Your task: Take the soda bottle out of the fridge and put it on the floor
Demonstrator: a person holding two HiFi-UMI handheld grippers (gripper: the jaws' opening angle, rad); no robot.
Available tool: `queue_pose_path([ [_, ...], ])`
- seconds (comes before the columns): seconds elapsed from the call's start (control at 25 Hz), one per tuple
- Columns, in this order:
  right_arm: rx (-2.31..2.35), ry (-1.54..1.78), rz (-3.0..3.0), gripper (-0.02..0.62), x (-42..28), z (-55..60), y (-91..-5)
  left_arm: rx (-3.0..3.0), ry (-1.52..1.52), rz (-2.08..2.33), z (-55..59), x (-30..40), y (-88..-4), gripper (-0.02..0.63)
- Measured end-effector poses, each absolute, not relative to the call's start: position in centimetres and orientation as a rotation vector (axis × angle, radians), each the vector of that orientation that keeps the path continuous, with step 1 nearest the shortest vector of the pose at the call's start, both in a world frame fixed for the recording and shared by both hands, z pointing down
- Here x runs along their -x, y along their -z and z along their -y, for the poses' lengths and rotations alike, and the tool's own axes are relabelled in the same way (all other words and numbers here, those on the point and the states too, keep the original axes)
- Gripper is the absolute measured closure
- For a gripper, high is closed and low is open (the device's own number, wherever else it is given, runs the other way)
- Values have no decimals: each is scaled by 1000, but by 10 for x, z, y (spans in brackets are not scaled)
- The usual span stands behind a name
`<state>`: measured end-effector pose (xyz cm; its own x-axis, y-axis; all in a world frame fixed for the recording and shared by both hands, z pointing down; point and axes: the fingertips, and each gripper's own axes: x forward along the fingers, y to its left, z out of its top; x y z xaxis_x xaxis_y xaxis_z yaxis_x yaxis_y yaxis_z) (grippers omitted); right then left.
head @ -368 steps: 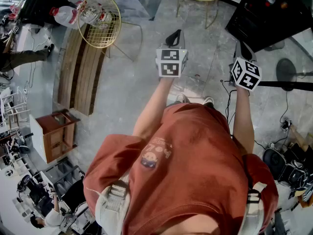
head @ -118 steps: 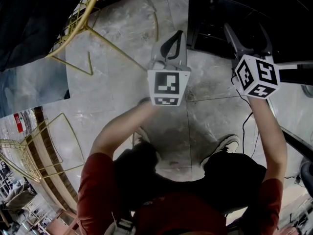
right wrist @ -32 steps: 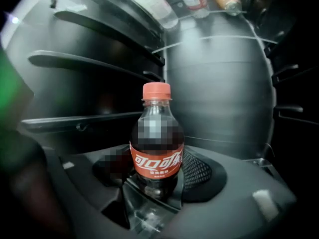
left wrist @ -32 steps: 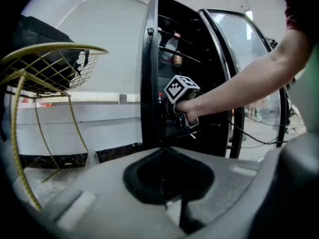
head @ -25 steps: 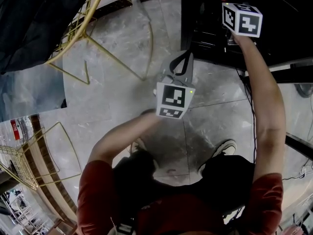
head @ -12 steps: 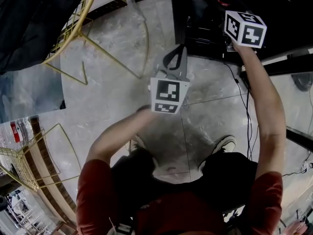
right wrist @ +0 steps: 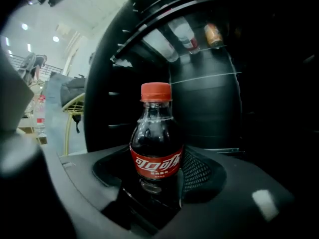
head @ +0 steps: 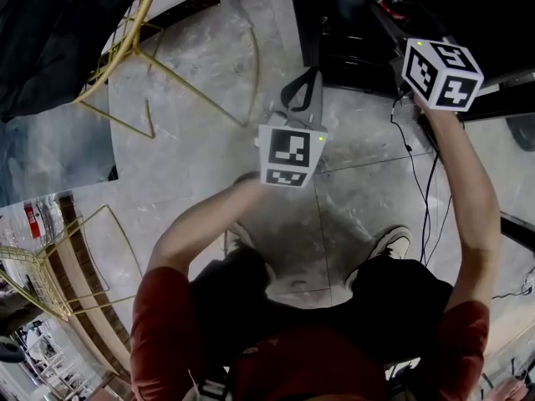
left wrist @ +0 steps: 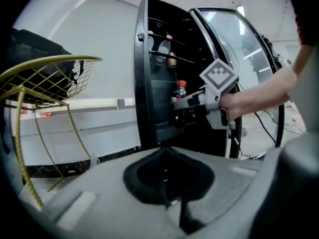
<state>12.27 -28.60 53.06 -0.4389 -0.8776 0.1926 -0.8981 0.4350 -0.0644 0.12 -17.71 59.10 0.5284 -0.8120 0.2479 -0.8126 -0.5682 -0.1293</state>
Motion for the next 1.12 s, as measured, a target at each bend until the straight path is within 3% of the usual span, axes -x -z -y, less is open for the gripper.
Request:
queue_pose_path([
  [0.64, -1326, -190, 2708, 301, -99, 191, -526, -2761, -486, 1508, 169, 24, -590, 606],
  [1.12, -1119, -250, 2754, 301, -64, 139, -570, -2861, -610, 1378, 144, 19, -602, 606],
])
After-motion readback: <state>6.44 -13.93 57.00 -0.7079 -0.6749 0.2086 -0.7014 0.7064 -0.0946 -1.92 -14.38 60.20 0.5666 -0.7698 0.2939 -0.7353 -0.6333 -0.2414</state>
